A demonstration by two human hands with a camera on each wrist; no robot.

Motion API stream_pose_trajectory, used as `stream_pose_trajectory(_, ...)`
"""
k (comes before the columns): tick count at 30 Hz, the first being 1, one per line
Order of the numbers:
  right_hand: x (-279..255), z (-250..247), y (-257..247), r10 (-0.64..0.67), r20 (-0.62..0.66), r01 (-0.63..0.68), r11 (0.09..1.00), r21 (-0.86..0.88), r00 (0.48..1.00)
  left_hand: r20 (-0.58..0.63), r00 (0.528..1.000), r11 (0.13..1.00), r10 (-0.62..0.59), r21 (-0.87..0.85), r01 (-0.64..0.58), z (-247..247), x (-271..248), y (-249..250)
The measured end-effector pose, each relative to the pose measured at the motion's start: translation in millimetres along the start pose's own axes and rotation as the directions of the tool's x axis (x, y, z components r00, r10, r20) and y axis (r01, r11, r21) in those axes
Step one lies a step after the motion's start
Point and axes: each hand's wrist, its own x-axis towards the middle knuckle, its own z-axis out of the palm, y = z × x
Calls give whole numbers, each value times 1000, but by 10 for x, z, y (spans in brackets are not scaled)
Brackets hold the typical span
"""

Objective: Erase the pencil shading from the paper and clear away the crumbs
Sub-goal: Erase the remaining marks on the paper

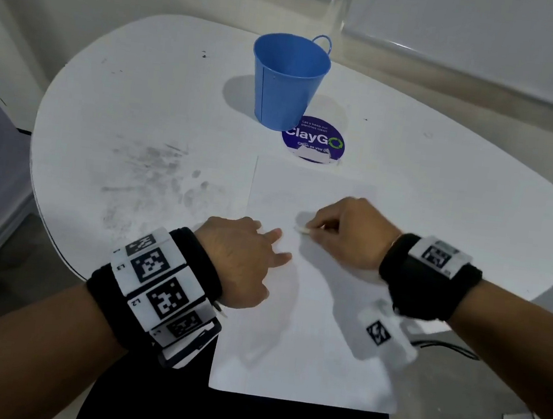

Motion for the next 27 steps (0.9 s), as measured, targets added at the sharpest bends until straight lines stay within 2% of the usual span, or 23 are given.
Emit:
stream_pose_trajectory(2,155,-169,250,166,-157,-163,986,33,974,-11,1000,1000,-4,-4,4,4,-8,14)
stream_pose_trajectory(4,172,-219,356,221,-265,-224,974,19,938,-16,1000,1000,-9,-6,8,13,-5,31)
stream_pose_trajectory(5,100,-164,300,173,-233,-181,983,-12,957,-19,1000,1000,-12,-7,12,13,-2,35)
stream_pose_trajectory(7,-127,18,56,-7,-59,5,999,-47,998,-33,999,999,-20,-28,19,15,-3,32)
stream_pose_trajectory(8,-198,49,26,-41,2,41,999,-24,999,-46,999,999,-23,-40,22,20,0,32)
stream_pose_trajectory(9,-181,6,69,-18,3,18,1000,-5,1000,-65,997,999,-29,-45,26,28,7,38)
stream_pose_trajectory(10,-94,-71,184,62,-59,-61,998,15,996,-86,996,999,-34,-41,31,40,17,51)
stream_pose_trajectory(12,61,-192,406,228,-221,-213,973,90,948,-115,992,999,-47,-23,45,68,40,87)
stream_pose_trajectory(13,68,-183,438,252,-262,-236,967,91,931,-119,991,998,-53,-23,50,74,48,102)
stream_pose_trajectory(14,26,-133,396,217,-256,-207,976,66,942,-118,991,998,-57,-32,53,67,49,108)
stream_pose_trajectory(16,-158,38,162,50,-135,-49,999,7,990,-110,992,996,-61,-66,54,34,42,93)
stream_pose_trajectory(17,-230,72,123,9,-82,-7,1000,26,997,-110,992,995,-61,-84,52,11,38,78)
stream_pose_trajectory(18,-225,27,169,24,-71,-21,999,43,997,-115,992,994,-60,-94,49,-8,38,65)
stream_pose_trajectory(19,-152,-50,295,92,-110,-86,995,60,990,-123,991,994,-58,-96,47,-22,43,59)
stream_pose_trajectory(21,-17,-194,536,263,-248,-229,961,155,933,-148,987,993,-64,-105,48,-30,75,69)
stream_pose_trajectory(22,0,-189,586,287,-288,-246,954,171,914,-164,984,991,-70,-126,50,-26,98,78)
stream_pose_trajectory(23,-36,-137,533,244,-287,-211,967,143,926,-179,981,987,-78,-155,51,-22,124,81)
stream_pose_trajectory(25,-201,95,216,35,-175,-28,999,41,984,-218,971,972,-96,-231,44,-11,174,58)
stream_pose_trajectory(26,-294,181,97,-39,-114,45,998,51,993,-242,965,966,-97,-258,33,-10,187,42)
stream_pose_trajectory(27,-321,176,82,-56,-81,61,996,62,995,-261,961,963,-94,-268,22,-14,195,23)
